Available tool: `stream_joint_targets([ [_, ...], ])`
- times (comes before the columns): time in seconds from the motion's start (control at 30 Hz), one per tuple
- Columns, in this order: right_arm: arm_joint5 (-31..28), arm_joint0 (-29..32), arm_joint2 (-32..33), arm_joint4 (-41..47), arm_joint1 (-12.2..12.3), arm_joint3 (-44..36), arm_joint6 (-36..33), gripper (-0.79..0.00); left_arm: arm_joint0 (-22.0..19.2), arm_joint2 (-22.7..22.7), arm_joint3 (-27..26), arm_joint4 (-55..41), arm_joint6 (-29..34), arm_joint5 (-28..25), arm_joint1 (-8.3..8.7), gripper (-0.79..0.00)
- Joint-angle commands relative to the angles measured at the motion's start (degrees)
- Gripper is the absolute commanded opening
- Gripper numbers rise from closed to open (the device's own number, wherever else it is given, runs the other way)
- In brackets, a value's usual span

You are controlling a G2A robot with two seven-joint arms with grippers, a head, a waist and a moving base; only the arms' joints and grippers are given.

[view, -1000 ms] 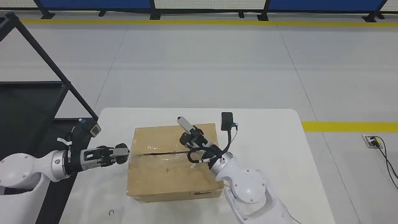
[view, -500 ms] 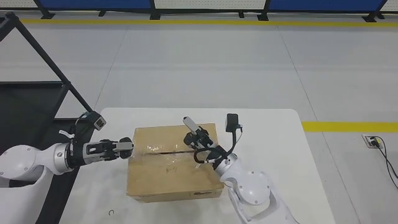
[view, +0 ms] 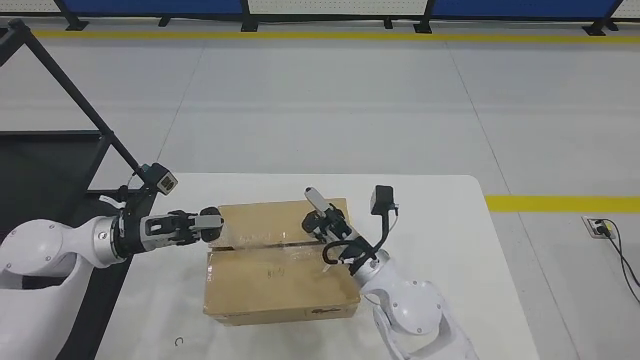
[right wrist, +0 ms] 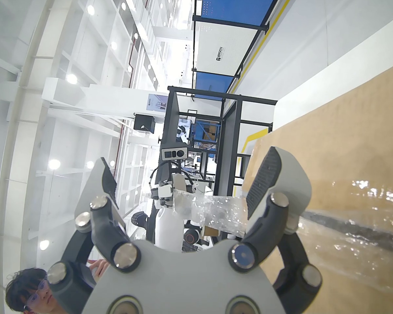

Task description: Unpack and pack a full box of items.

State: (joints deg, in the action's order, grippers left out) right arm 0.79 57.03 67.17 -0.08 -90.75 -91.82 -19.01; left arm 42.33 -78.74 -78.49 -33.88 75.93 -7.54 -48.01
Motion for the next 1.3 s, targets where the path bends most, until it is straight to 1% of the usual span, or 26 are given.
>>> stream_joint_targets([
  [0.0, -0.2, 0.3, 0.2, 0.2, 0.1, -0.2, 0.1, 0.000, -0.5, 0.3, -0.1, -0.1, -0.3, 0.0, -0.07, -0.785],
  [0.3, -1.8, 1.3, 1.6, 1.8, 0.5, -0.6, 0.4, 0.000, -2.6, 2.3, -2.6, -0.5, -1.9, 0.5, -0.54, -0.785],
  [0.53, -6.0, 3.4, 3.4, 4.8, 0.7, -1.4, 2.7, 0.000, -4.5, 4.1, -4.2, -0.9, -3.4, 0.4, -1.05, -0.785],
  [0.73, -9.0, 5.4, 5.3, 7.0, 1.0, -1.7, 3.3, 0.000, -6.4, 5.4, -4.1, -2.7, -5.1, 0.1, -1.64, -0.785],
  [1.0, -10.1, 6.7, 6.7, 8.0, 1.5, -2.2, 3.0, 0.000, -8.9, 7.6, -3.2, -5.4, -7.4, -1.2, -2.64, -0.785],
  [1.27, -10.8, 7.0, 7.4, 8.9, 1.8, -2.2, 2.7, 0.000, -9.9, 8.2, -3.0, -7.6, -8.6, -3.3, -3.30, -0.785],
])
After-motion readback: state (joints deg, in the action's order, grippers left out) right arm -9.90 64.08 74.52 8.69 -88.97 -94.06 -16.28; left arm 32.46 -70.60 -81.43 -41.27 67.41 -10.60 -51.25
